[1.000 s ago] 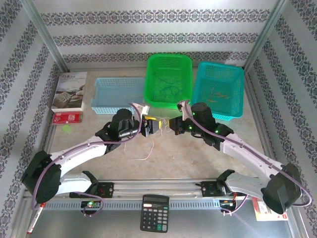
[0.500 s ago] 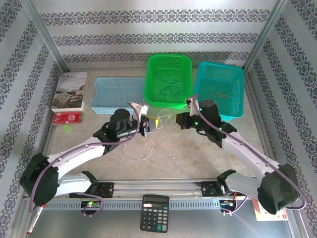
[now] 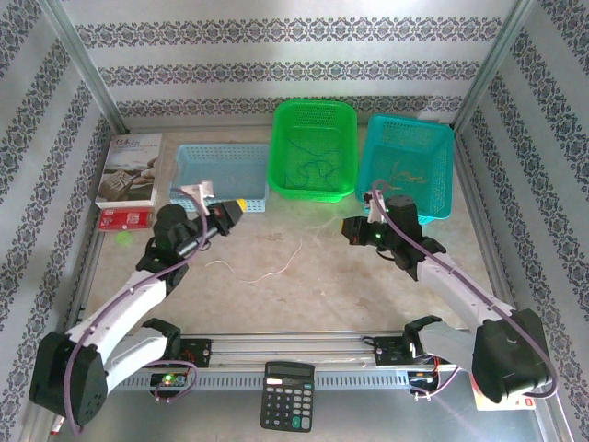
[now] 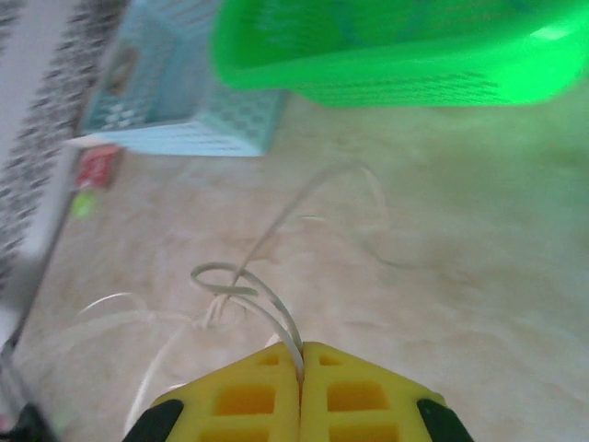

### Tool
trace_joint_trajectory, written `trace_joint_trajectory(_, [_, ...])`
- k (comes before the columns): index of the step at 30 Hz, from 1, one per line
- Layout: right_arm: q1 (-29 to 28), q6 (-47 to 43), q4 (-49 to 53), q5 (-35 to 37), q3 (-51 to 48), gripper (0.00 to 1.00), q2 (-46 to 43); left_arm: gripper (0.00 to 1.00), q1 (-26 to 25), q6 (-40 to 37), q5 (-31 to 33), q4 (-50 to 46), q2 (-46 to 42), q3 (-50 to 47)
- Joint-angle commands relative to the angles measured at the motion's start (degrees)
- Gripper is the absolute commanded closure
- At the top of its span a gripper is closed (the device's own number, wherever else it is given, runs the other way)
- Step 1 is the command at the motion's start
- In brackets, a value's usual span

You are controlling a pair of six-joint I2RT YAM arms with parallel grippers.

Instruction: Untangle the cables

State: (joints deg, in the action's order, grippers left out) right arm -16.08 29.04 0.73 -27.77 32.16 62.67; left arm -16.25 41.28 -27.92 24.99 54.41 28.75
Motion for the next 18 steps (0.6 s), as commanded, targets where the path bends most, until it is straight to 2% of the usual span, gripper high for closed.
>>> trace_joint_trajectory(1, [1.19,0.94,0.31,-0.4,-1.66,1.0,-1.26,1.0,1.72,2.02,-1.04,2.96,-2.78,1.69])
trace_joint_trajectory(5, [-0.76,1.02,-0.28,-1.41,-1.25,1.0,-1.0,1.0,1.77,1.46,-3.4,1.77,-1.98,4.11])
trace_joint_trajectory(8, [-1.93,1.75,-1.15,-1.81,-1.03,1.0,-1.33,0.98,1.66,0.89,-8.13,0.79,0.68,5.4])
trace_joint_trajectory(10, [-2.57,2.31,-1.87,-3.16,-0.47,1.0,-1.84,0.79,0.98,0.67,-10.91,0.84,2.61,5.3])
trace_joint_trajectory(12, [-3.44,2.42,-2.5,-5.03,0.57,1.0,-2.47,0.66,-1.29,-0.64,-12.74,-0.26,4.55,5.32])
trace_joint_trajectory(15, [-5.11,2.26,-3.0,-5.9,2.22,1.0,-3.56,0.54,-5.66,-3.42,-12.16,-3.59,6.79,5.24])
trace_joint_trajectory(18, [-6.79,2.15,-2.86,-5.49,3.75,1.0,-3.84,0.48,-10.11,-4.21,-10.51,-3.43,9.58,4.82])
